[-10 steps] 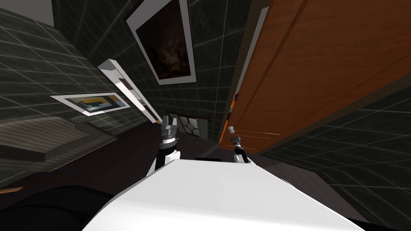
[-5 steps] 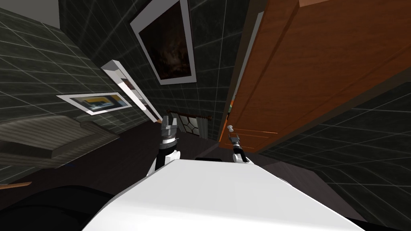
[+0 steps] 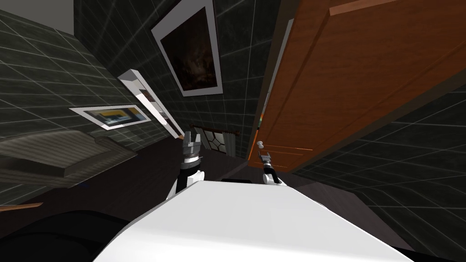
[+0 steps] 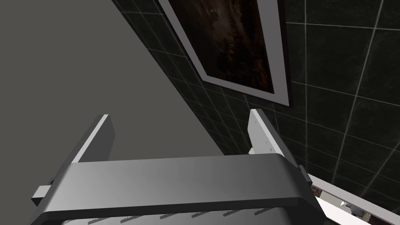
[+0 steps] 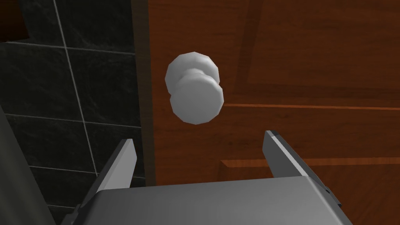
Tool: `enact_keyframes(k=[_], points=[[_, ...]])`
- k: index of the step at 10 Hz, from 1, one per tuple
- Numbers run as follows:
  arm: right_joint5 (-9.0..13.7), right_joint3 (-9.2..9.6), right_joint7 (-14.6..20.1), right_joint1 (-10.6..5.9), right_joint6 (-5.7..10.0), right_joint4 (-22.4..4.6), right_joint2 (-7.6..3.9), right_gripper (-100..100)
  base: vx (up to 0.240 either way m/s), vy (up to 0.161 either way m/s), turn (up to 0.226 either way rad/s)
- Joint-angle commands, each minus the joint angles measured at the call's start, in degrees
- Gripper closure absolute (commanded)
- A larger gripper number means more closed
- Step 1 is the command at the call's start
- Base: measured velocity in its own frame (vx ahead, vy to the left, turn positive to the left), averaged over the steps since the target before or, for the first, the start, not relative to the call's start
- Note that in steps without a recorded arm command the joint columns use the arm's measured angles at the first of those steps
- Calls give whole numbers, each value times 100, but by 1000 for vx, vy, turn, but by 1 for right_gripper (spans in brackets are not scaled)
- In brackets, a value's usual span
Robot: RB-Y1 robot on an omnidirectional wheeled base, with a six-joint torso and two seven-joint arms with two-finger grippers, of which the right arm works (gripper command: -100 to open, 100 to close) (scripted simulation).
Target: Pull the door open
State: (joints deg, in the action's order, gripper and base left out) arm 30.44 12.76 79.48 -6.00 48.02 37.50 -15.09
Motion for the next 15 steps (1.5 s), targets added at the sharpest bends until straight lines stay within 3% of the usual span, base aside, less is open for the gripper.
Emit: enact_keyframes(k=[1, 3, 4, 5, 8, 10, 11, 12, 14, 15], points=[[71, 43, 238, -9, -14, 15, 18, -100, -38, -14, 9], [132, 80, 420, -13, -30, 35, 32, -100, -35, -10, 9], [114, 68, 354, -7, -27, 37, 29, -100, -13, -4, 1], [160, 23, 511, 54, 41, -24, -107, -100, 126, -7, 158], [222, -46, 710, 144, 141, -115, -309, -100, 203, 31, 118], [222, -46, 710, 144, 141, -254, -309, -100, 96, -5, 33], [222, -46, 710, 144, 141, -131, -309, -100, -7, -11, -8], [269, -98, 859, 211, 217, -182, -460, -100, 118, -9, 184], [269, -98, 859, 211, 217, -182, -460, -100, 117, -7, 40], [255, -78, 914, 135, 297, -336, -447, -100, 24, 3, -7]])
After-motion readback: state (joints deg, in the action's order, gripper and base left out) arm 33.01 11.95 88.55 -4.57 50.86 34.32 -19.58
